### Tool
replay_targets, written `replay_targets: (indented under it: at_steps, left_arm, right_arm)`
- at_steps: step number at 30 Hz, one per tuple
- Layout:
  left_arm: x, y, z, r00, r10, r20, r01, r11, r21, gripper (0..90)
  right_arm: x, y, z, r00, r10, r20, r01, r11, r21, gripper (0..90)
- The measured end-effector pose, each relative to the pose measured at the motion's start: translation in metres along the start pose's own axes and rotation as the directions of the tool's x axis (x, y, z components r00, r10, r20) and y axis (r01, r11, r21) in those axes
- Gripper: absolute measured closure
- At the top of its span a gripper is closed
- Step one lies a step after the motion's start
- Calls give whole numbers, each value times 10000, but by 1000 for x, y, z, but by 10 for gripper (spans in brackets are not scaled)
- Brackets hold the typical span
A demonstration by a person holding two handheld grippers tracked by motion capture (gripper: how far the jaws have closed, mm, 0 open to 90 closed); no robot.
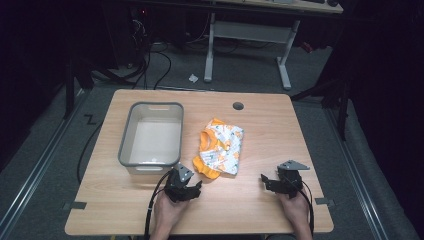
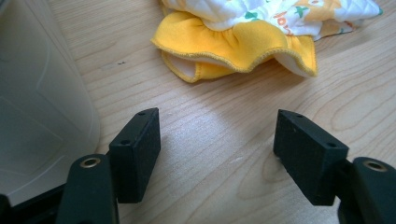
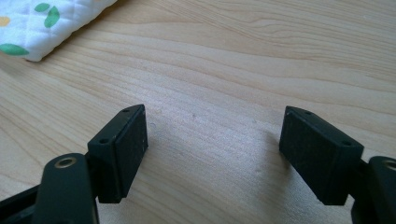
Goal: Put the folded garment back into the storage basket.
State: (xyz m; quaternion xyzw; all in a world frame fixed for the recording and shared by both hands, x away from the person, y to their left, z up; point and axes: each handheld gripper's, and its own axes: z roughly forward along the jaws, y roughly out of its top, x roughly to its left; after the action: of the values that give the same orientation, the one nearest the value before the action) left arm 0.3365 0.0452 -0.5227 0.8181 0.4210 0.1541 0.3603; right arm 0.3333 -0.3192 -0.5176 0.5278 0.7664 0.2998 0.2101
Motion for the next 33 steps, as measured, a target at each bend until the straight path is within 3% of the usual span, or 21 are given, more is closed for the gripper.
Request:
replay_targets:
  at_steps: [14,33]
  left_arm:
    - [-3,3,-6,9974,-291,660,302,9994,-157,322]
    - [-11,14,-18,9934,-166,1136,190,9996,-201,312]
  right_arm:
    - [0,0,0,10000,2,13,-2,10000,-24,237]
    - [0,0,0,10000,-2,23,2,10000,-26,237]
